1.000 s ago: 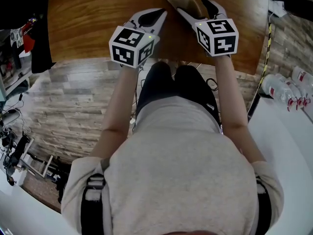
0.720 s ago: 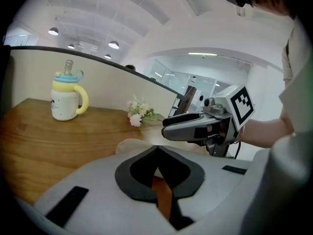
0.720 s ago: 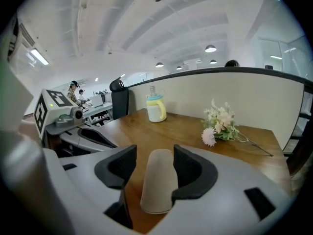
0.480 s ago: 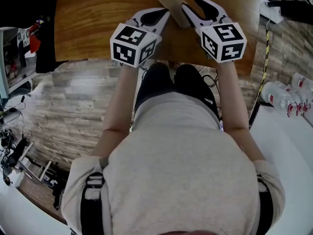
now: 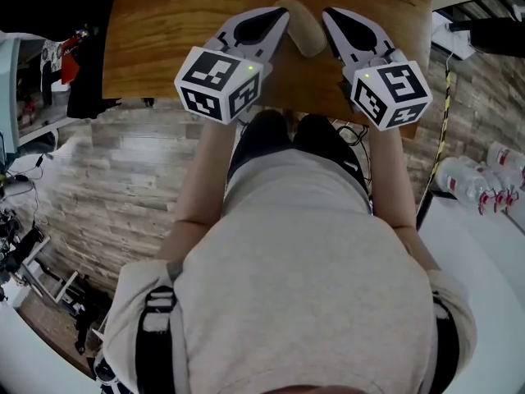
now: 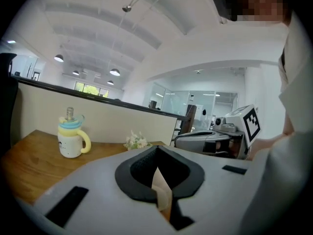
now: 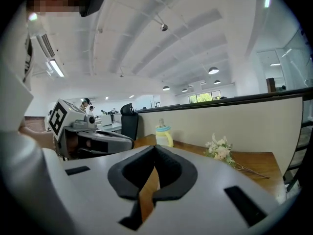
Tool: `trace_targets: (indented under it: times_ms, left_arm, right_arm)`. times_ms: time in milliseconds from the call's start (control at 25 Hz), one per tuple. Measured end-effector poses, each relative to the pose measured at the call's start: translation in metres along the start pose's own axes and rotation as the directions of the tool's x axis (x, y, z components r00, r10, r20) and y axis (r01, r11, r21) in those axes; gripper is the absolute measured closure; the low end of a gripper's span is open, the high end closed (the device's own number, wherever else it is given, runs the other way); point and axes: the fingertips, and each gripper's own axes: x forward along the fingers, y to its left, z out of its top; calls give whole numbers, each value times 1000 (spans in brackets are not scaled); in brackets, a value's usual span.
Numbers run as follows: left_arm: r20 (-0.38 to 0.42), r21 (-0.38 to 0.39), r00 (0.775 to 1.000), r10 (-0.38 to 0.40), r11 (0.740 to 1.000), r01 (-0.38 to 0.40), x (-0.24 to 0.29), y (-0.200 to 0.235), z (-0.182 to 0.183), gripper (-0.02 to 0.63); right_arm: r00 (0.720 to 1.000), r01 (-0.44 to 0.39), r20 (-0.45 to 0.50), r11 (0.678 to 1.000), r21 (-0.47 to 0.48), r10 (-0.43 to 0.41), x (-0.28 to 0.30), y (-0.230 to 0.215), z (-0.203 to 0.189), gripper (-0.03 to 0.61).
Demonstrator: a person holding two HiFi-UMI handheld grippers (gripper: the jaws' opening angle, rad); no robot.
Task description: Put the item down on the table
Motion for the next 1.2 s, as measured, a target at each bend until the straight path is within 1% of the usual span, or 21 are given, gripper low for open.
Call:
trace_targets:
  times_ms: [160, 360, 640, 1000, 1200]
  left_arm:
    - [18, 6, 1000, -17, 1000, 17, -7, -5, 8, 598]
    - [-10, 51, 1000, -7, 999, 8, -8, -11, 7, 598]
    - [-18, 38, 1000, -17, 999, 17, -7, -12, 5, 598]
    - [-56, 1, 998, -7, 1000, 7, -6, -11, -11, 598]
    - [-63, -4, 998, 9, 1000, -10, -8, -9, -21, 598]
  right_arm:
    - [1000, 3, -4, 1000, 0, -3, 0, 3, -3, 568]
    - [999, 18, 29, 1000, 9, -19, -9, 2, 2, 568]
    - [998, -8, 57, 1000, 1, 7, -15, 7, 12, 569]
    - [998, -42, 39, 999, 0, 42, -16, 19, 3, 569]
    - [999, -35, 27, 999, 3, 35, -19, 20, -4, 569]
